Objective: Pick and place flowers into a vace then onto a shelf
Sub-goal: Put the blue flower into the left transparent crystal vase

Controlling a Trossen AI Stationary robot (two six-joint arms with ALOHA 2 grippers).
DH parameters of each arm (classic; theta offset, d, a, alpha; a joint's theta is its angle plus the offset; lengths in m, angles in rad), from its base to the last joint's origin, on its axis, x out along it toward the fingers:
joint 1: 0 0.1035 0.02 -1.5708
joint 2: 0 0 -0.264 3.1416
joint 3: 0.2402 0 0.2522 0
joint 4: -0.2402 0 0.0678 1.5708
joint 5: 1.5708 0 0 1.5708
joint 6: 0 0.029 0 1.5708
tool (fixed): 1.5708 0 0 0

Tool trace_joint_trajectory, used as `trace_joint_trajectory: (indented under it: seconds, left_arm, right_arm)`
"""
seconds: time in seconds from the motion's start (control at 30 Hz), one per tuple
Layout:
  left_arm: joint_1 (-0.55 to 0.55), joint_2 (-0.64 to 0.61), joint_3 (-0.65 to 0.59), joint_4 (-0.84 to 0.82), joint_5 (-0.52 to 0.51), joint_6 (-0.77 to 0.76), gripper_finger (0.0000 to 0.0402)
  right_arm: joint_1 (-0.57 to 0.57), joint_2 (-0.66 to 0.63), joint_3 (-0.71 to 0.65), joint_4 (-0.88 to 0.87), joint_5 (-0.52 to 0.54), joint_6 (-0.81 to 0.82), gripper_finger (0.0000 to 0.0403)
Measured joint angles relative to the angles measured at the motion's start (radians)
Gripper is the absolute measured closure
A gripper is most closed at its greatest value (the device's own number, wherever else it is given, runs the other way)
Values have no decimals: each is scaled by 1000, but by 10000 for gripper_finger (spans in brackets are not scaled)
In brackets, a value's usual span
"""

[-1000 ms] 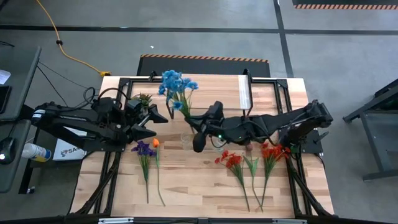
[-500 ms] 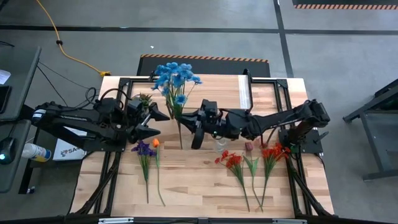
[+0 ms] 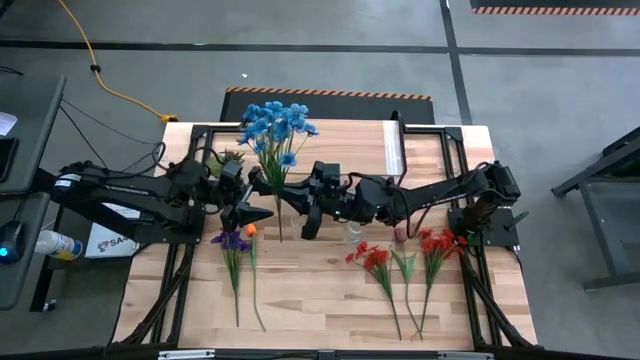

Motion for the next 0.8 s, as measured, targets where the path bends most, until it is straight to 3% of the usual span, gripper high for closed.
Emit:
trace_joint_trajectory:
  seconds: [0.8]
  left_arm:
    - [0,33,0,18,-61,9,7]
  right_arm:
    - [-4,56,0,8,7,30,400]
